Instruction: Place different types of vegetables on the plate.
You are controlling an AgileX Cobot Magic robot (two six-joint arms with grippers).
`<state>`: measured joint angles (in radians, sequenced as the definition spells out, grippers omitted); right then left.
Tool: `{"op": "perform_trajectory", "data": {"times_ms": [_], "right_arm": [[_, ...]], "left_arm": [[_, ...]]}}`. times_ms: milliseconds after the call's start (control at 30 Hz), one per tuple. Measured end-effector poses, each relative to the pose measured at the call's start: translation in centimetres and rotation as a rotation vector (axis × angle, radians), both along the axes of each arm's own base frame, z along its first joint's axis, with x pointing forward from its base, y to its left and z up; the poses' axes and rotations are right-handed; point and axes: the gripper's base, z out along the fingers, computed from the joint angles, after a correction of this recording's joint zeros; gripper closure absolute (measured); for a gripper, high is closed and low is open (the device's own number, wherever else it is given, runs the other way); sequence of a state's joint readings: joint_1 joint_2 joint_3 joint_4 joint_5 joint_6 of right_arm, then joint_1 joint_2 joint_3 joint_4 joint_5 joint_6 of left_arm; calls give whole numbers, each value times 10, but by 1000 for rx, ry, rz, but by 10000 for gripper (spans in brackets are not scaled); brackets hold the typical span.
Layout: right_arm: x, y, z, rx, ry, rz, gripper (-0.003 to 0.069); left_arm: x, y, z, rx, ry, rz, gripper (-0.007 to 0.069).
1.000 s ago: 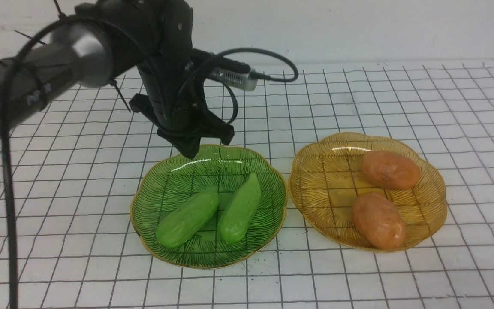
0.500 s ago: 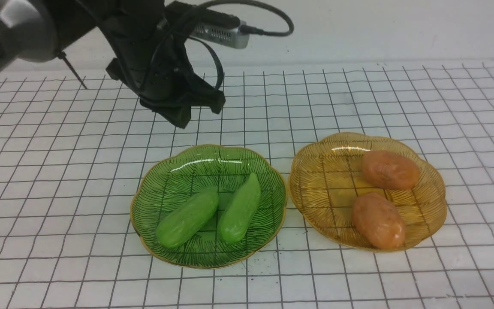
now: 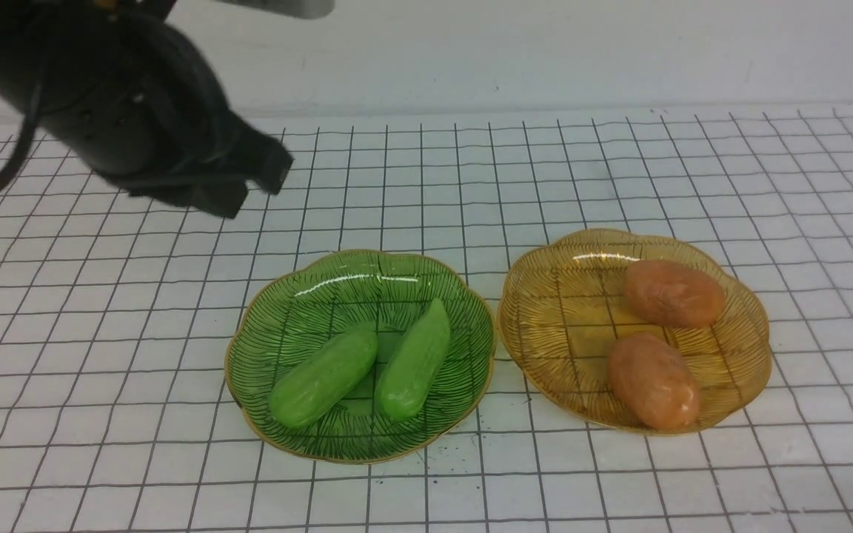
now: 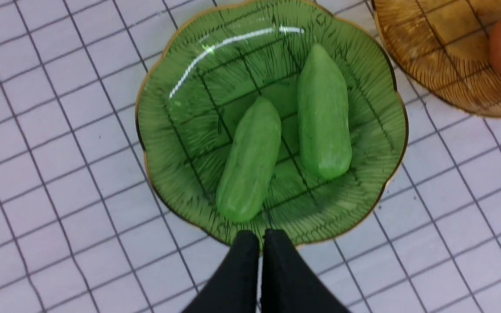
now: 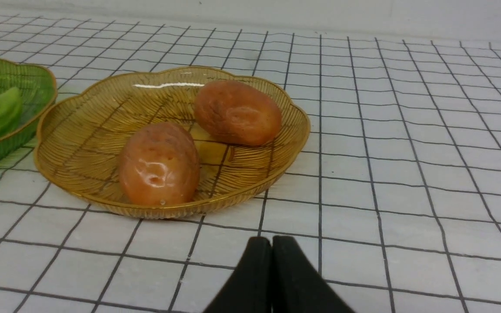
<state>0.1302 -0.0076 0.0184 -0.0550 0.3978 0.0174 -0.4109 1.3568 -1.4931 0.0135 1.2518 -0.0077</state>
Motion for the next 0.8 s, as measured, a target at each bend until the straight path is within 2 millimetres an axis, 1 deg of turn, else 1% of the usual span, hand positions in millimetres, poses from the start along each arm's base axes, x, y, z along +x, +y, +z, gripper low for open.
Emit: {"op": "perform_trajectory", "data": {"times_ms": [33,67,100,167,200,233,267,333,400,500,533,667,733,767,800], "right_arm": [[0,0,0,0,0,0,674],[0,0,0,0,0,0,674],[0,0,0,0,0,0,674],[0,0,0,0,0,0,674],[0,0,0,0,0,0,674],[0,0,0,0,-1,-2,674],[0,-1,0,0,-1,-9,674],[0,-2,0,0,-1,-34,674],[0,-3,0,0,-1,-59,674],[0,-4,0,0,-1,-75,674],[0,-4,0,0,-1,-75,674],[0,-4,0,-1,-1,-75,674],[0,-4,0,-1,-1,-75,674],[0,-4,0,-1,-1,-75,674],[0,-4,0,-1,-1,-75,674]], "left_arm": [[-2,1,0,0,0,0,631],[-11,5,-1,0,-1,0,631],[-25,11,-1,-3,-6,0,631],[-40,17,-8,1,3,0,631],[-54,24,-12,2,5,0,631],[-59,26,-14,1,5,1,631],[-81,35,-24,0,9,5,631],[-110,46,-41,-23,-3,7,631],[-129,54,-56,-59,-22,28,631],[-153,64,-77,-110,-68,59,631],[-160,67,-83,-129,-94,66,631],[-170,71,-97,-189,-181,86,631],[-176,74,-108,-277,-319,99,631],[-175,74,-110,-285,-336,98,631],[-175,74,-114,-339,-432,99,631]]}}
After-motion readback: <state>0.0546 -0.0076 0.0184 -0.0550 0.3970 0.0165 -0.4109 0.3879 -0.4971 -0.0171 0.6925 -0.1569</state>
